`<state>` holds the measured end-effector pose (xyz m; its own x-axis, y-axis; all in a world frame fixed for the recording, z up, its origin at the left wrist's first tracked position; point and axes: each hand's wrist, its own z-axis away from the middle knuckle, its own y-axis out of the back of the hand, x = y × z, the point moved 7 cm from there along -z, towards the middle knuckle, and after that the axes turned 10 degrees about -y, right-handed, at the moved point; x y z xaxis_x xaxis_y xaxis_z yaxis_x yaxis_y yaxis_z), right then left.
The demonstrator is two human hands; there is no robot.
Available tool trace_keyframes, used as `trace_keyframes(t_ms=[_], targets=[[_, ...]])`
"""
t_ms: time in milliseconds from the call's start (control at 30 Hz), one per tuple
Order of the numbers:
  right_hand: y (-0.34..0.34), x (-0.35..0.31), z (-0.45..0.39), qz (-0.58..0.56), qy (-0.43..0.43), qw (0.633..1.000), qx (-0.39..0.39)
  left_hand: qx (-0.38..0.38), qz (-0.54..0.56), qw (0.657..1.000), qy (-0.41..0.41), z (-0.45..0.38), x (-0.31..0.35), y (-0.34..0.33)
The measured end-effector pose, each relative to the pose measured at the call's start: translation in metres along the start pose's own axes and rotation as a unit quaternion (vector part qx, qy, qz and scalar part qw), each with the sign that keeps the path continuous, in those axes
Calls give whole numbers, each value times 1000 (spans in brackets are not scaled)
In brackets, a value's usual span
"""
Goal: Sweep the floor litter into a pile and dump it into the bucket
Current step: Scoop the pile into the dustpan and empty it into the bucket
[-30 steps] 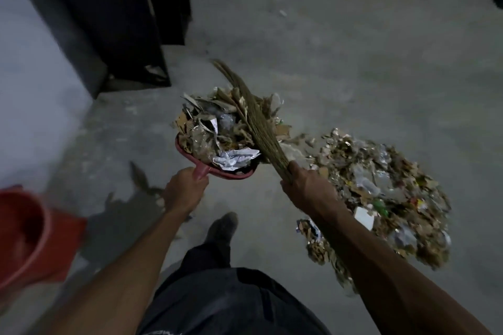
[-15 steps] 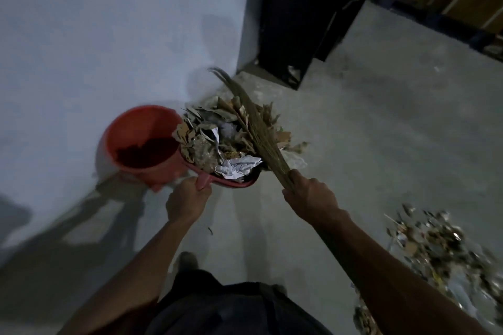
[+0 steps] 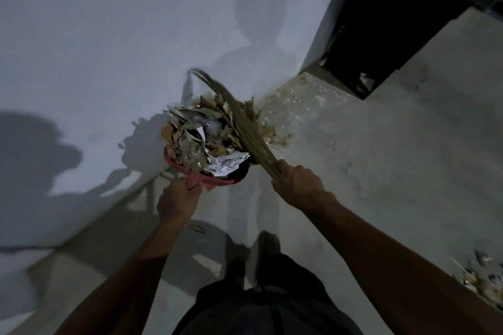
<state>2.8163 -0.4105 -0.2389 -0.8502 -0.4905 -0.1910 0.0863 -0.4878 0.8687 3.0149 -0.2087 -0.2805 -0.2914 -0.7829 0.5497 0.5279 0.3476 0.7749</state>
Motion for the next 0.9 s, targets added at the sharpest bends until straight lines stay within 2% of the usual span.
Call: trace_keyframes(t_ms=[233,367,600,900], targets=[[-6,-32,-77,6,47,998,-41,5,33,999,16,-51,2,4],[-8,-34,-112,6,53,996,-71,-31,11,999,15,-78,9,1],[-20,-39,-142,-1,12,994,-110,-54,-38,998,20,-122,11,-4],[-52,-76,-184,-24,-72,987,-141,-156,-146,977,-27,-219,-3,-6]])
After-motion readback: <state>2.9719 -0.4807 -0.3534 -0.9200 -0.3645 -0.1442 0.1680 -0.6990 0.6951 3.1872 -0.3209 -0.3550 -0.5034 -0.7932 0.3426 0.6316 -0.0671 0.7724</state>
